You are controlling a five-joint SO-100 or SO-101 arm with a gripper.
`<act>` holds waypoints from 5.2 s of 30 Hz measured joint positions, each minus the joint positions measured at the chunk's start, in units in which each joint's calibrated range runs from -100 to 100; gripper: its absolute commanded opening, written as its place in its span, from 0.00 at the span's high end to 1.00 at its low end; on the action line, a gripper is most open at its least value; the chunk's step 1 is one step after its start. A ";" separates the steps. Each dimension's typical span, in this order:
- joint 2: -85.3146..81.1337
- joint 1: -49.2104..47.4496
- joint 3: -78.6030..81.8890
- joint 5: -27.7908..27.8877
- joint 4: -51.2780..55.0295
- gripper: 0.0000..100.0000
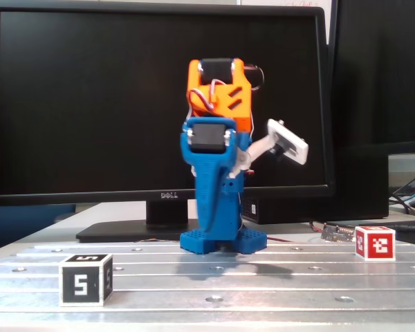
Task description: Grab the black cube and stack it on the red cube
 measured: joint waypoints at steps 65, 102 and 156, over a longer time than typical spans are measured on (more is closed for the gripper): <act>58.44 21.41 -60.69 23.25 19.68 0.70; 61.31 19.70 -54.89 21.10 15.38 0.69; 66.72 20.30 -54.71 21.10 12.03 0.70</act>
